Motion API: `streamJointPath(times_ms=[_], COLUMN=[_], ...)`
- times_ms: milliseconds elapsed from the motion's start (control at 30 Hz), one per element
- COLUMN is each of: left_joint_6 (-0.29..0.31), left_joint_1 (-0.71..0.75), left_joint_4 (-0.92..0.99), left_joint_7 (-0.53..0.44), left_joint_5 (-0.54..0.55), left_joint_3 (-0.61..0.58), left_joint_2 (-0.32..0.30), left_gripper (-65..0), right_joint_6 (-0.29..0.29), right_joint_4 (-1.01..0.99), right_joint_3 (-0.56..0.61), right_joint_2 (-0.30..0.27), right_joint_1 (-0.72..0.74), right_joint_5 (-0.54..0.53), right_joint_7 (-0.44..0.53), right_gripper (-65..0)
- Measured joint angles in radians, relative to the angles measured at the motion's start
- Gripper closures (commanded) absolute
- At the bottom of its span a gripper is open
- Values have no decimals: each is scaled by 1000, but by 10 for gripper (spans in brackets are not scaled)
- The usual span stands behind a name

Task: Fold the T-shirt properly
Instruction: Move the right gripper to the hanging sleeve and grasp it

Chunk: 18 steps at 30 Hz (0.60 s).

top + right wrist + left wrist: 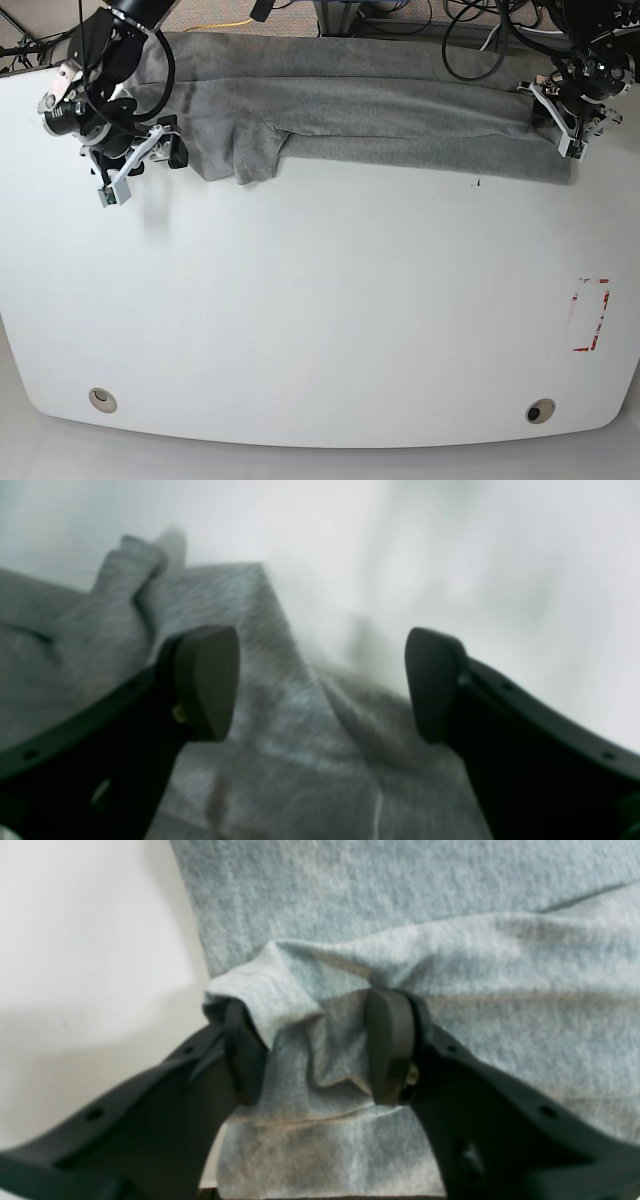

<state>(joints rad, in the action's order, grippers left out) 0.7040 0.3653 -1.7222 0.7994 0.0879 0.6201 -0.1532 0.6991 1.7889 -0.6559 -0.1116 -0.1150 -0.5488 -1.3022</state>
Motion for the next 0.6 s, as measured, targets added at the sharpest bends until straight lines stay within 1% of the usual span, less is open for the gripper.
streamJointPath(times_ms=[33, 200, 367, 433, 467, 500, 567, 600], left_joint_6=[0, 0, 0, 0, 0, 0, 0, 0], left_joint_1=[0, 0, 0, 0, 0, 0, 0, 0], left_joint_4=[0, 0, 0, 0, 0, 0, 0, 0], left_joint_7=[0, 0, 0, 0, 0, 0, 0, 0], left_joint_5=[0, -1, 0, -1, 0, 0, -1, -1], left_joint_3=[0, 1, 1, 1, 1, 1, 1, 1], left_joint_2=[0, 0, 0, 0, 0, -1, 0, 0], left_gripper=[-293, -293, -293, -293, -293, -293, -293, -293], right_joint_6=[-7, -6, -6, -6, -6, -6, -6, -6], right_joint_4=[-37, -138, -148, -148, -148, -148, -149, -153], right_joint_3=[17, 64, 129, 145, 152, 160, 164, 165], right_joint_2=[-6, -18, -21, -17, -14, -14, -6, -2], right_joint_1=[15, 41, 48, 51, 50, 49, 48, 48], right_joint_5=[24, 21, 26, 23, 19, 21, 26, 26], right_joint_7=[-1, 14, 13, 21, 31, 41, 46, 47], right_gripper=[-495, -495, -495, -476, -458, -411, -292, -216])
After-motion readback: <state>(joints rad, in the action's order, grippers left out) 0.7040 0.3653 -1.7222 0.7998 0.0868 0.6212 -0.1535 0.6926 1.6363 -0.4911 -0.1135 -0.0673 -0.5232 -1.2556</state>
